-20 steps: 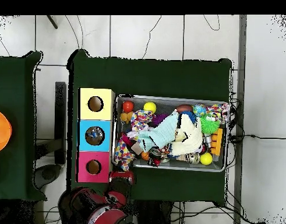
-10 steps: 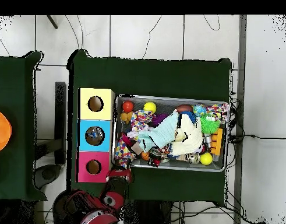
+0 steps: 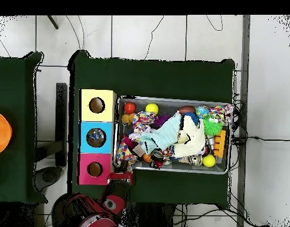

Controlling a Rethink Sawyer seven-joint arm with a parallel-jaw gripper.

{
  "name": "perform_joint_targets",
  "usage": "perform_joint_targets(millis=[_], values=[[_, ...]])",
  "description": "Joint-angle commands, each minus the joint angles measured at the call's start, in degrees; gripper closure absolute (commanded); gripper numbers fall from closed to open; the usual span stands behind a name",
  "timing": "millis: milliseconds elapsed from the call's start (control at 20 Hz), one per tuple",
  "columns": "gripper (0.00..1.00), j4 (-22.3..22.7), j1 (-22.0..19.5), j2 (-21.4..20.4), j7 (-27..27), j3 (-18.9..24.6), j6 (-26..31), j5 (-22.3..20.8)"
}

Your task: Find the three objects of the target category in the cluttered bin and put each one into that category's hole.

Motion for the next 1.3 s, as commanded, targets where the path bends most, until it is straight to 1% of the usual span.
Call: perform_joint_targets(millis=[50,450,600,700,800,850,1300], values=[[1.00,-3.24,-0.59,-0.36,3.09,-1.01,2.45,-3.10],[1.00,-3.49,-1.20,-0.32,2.59,-0.78,0.90,-3.00],[1.00,-3.86,-1.66,0.32,2.38,-0.65,0.31,-3.31],[1.00,-4.25,-2.04,0.55,1.03,-0.67,-0.76,-3.22],[1.00,-4.05,-1.99,0.59,1.05,-0.52,-0.58,-3.90],[0.00,-3.95,-1.97,0.62,1.07,-0.45,-0.49,-4.24],[0.00,-3.48,-2.00,0.40,2.57,-0.55,1.53,-6.68]])
